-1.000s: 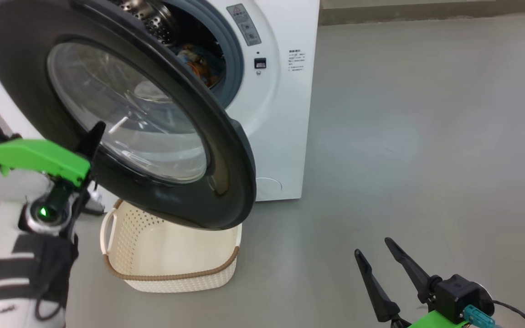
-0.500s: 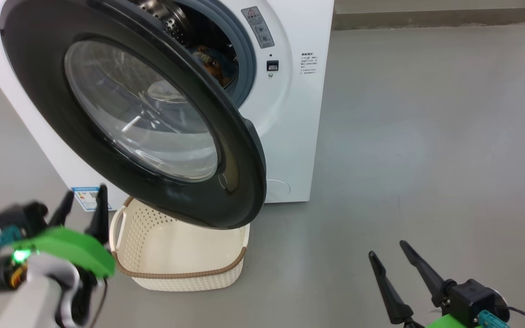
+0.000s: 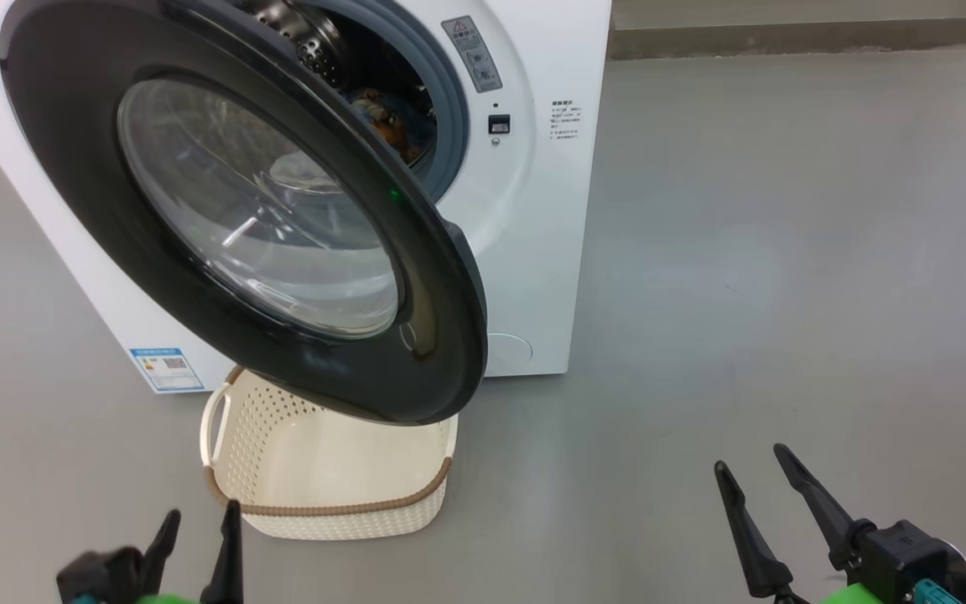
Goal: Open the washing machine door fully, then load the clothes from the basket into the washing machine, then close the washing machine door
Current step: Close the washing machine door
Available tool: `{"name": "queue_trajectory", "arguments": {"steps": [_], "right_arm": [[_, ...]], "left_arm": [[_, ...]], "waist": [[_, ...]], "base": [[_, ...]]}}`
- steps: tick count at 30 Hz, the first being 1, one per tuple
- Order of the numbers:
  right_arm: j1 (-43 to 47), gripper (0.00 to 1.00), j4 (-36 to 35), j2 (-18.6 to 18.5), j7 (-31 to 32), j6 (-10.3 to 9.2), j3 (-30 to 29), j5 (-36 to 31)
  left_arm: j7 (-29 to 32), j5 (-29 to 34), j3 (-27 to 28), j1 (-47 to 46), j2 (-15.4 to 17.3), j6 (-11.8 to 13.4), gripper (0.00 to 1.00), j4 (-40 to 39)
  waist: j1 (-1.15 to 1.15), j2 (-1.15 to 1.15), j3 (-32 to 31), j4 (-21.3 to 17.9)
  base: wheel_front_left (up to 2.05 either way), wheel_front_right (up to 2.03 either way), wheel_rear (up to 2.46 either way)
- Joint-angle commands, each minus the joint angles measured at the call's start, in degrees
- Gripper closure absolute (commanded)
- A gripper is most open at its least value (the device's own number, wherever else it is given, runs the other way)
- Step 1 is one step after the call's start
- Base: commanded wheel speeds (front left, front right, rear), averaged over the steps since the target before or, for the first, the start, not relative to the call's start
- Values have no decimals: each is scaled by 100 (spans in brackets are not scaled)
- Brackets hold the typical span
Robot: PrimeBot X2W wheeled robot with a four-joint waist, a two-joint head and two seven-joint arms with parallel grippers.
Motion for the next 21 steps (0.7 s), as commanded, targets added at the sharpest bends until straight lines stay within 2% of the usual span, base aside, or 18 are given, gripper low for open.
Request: {"name": "queue_trajectory", "arguments": {"steps": [1, 9, 14, 21], "right_arm": [[6, 0, -168, -48, -27, 9, 94, -14], [91, 0, -224, 11, -27, 9, -44, -20], [171, 0, -238, 29, -27, 9, -159, -30], [222, 0, -248, 47, -27, 9, -221, -51]], "left_arm": [[-76, 148, 302, -58, 103, 37, 0, -219], [-78, 738, 1047, 745, -392, -24, 0, -609], [-78, 1009, 1409, 931, -681, -195, 0, -697], [-78, 1292, 1721, 995, -908, -450, 0, -645]], "waist": [[0, 0, -2, -4], [0, 0, -17, 3], [0, 0, -36, 38], [0, 0, -57, 51]], "base": [[0, 0, 0], [0, 0, 0], [0, 0, 0], [0, 0, 0]]}}
